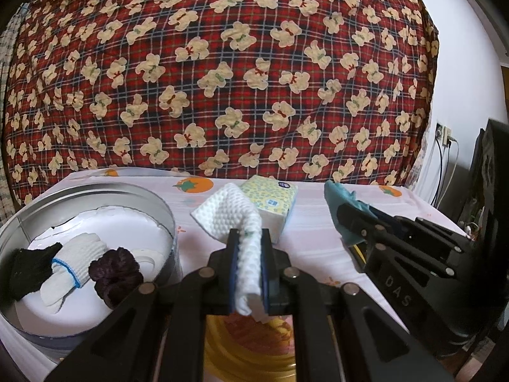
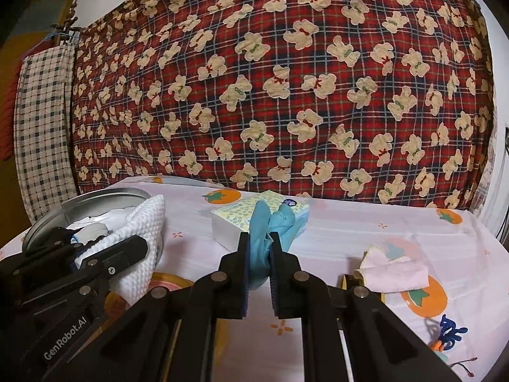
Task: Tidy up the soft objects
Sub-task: 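Carry the mesh roll with the left tool while the right tool carries the glove toward the tin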
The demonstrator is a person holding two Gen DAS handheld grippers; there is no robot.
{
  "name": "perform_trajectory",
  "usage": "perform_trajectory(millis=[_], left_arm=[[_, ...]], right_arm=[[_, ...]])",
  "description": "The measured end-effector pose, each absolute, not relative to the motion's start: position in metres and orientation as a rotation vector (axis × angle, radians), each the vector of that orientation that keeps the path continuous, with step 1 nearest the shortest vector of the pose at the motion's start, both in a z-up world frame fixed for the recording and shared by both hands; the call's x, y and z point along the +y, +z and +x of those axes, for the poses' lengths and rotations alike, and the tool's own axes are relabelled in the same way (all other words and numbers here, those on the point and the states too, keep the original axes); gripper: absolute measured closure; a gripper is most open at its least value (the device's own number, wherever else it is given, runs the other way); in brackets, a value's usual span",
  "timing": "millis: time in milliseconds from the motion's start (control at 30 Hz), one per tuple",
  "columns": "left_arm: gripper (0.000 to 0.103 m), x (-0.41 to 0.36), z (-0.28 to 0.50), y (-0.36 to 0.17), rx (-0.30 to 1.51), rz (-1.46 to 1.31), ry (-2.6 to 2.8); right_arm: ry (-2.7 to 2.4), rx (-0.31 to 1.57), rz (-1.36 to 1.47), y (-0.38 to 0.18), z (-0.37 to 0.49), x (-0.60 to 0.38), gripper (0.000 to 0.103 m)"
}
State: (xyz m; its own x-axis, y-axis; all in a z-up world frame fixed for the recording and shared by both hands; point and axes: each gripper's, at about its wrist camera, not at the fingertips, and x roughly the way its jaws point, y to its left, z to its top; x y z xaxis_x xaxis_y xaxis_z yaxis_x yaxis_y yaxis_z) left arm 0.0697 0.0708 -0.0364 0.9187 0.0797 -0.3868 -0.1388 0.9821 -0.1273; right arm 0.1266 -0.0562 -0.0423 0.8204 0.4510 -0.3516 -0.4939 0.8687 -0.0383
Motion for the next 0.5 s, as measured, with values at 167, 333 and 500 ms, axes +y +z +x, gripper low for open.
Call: perform_trajectory(millis=[167, 333, 500], left_arm=[[0.094, 0.079, 0.063, -0.031, 0.373, -0.168, 0.106], [0.094, 0.088, 0.054, -0.02, 0.345, -0.168, 0.115], [0.094, 0.111, 0.045, -0.015, 0.335, -0.192, 0.155]], right_arm=[[0.532, 0.353, -0.128, -0.04, 0.127, -0.049, 0.091], [0.584, 0.335, -0.125, -0.022, 0.12, -0.031, 0.091], [0.635, 0.323, -0.126, -0.008, 0.115, -0.011, 0.091]])
